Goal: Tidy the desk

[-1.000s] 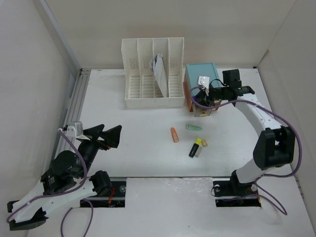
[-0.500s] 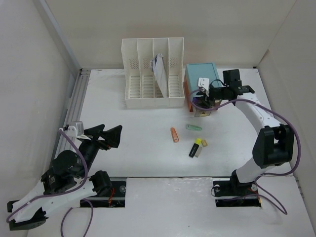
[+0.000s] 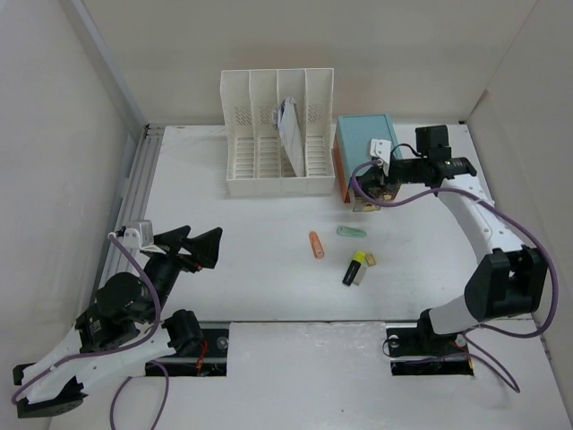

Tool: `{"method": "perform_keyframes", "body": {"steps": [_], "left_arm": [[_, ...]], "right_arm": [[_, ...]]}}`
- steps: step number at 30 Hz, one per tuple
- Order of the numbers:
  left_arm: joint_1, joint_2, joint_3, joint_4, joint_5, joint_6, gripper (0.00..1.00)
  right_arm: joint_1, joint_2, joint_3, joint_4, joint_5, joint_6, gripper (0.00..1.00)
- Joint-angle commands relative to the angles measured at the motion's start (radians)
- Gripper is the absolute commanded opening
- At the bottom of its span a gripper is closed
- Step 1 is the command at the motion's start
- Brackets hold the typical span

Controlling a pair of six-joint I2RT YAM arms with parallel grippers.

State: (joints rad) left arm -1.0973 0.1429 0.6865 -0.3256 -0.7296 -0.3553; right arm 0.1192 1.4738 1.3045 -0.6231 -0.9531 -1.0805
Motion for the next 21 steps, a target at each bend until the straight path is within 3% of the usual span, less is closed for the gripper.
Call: {"method": "perform_keyframes", "body": {"steps": [1, 6, 21], "left_arm": [[0.008, 0.014, -0.002, 0.039, 0.006, 0.009, 0.98], [0.008, 0.014, -0.002, 0.039, 0.006, 0.009, 0.98], [0.008, 0.014, -0.002, 0.03, 0.006, 0.009, 0.98]], "right_arm": [[0.02, 0.009, 0.019, -0.11, -0.056, -0.053, 0.0], [0.08, 0.01, -0.06, 0.209, 0.095, 0.21, 0.0], [0.099, 0.212, 0.122, 0.247, 0.217, 0.35, 0.0]]}}
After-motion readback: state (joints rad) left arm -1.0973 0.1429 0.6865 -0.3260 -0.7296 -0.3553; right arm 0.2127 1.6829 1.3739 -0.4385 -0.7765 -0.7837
